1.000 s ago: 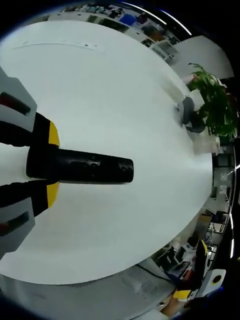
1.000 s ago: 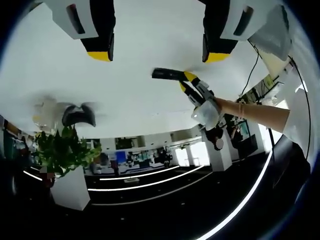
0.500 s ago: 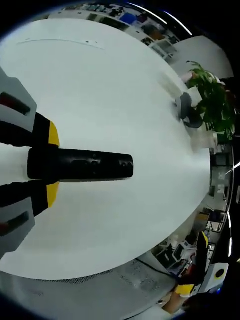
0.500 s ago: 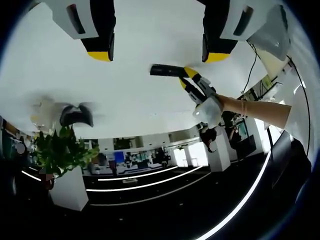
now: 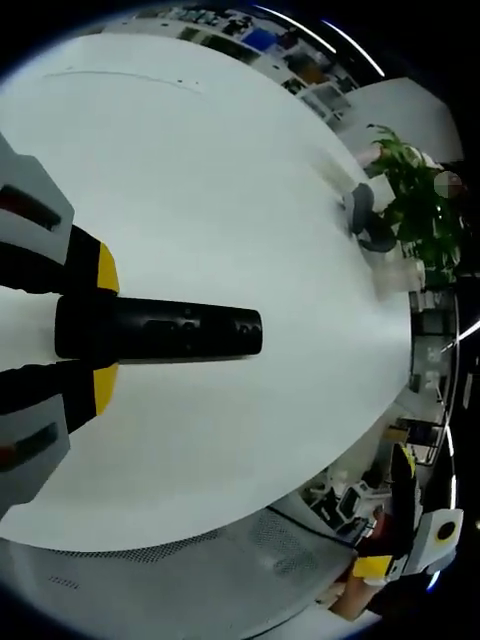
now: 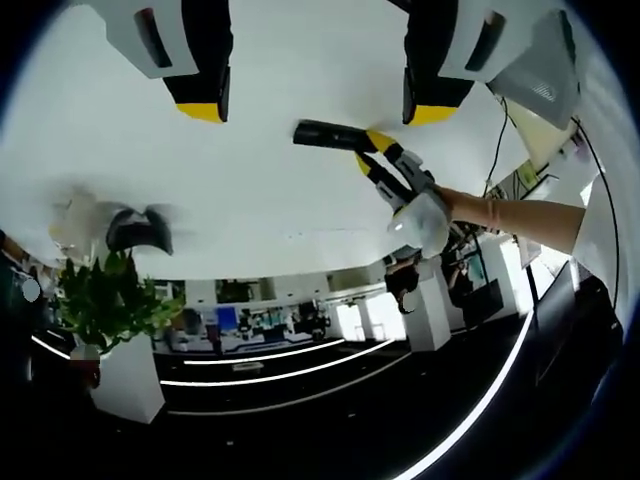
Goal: Press the specified remote control buttons in sequence, fully releasing each button before pressing the next.
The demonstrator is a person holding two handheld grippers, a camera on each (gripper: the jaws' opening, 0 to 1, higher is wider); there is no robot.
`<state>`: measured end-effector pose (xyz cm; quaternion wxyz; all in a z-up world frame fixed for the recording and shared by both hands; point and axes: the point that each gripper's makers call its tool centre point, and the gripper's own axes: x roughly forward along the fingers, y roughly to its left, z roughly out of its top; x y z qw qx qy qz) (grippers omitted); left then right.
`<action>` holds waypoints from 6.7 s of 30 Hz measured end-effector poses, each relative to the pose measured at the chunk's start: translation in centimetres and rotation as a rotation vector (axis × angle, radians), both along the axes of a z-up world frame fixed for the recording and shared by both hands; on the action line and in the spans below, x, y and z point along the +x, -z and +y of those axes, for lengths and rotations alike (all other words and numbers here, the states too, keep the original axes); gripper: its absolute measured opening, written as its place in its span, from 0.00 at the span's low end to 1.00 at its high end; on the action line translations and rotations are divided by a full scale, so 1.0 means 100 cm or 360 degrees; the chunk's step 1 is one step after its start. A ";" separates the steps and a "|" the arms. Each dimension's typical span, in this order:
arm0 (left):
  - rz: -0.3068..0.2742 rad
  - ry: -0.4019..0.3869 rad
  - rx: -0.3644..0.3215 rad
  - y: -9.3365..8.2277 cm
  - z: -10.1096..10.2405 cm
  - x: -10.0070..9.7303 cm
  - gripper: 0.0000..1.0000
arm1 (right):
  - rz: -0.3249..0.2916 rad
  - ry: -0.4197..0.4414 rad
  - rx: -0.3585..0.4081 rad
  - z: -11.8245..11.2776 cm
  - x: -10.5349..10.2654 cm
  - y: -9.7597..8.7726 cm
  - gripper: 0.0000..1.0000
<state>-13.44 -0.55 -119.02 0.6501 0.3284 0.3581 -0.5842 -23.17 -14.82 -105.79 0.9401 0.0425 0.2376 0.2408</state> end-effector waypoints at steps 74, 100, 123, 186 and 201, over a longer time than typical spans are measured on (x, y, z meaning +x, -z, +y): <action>0.0077 -0.0070 -0.0255 -0.002 0.003 -0.128 0.24 | 0.0434 -0.0936 -0.0541 0.076 -0.058 0.087 0.31; 0.0053 0.0102 -0.0200 0.000 0.013 -0.160 0.24 | 0.0513 -0.1227 -0.0776 0.074 -0.068 0.107 0.08; 0.0014 0.0120 -0.0187 0.000 0.017 -0.169 0.24 | 0.0527 -0.1402 -0.0982 0.069 -0.070 0.122 0.00; 0.0025 0.0113 -0.0097 0.000 0.017 -0.169 0.24 | 0.0321 -0.1717 -0.1157 0.085 -0.067 0.126 0.00; 0.0025 0.0138 -0.0079 0.000 0.017 -0.170 0.24 | 0.0182 -0.1758 -0.1081 0.095 -0.070 0.126 0.00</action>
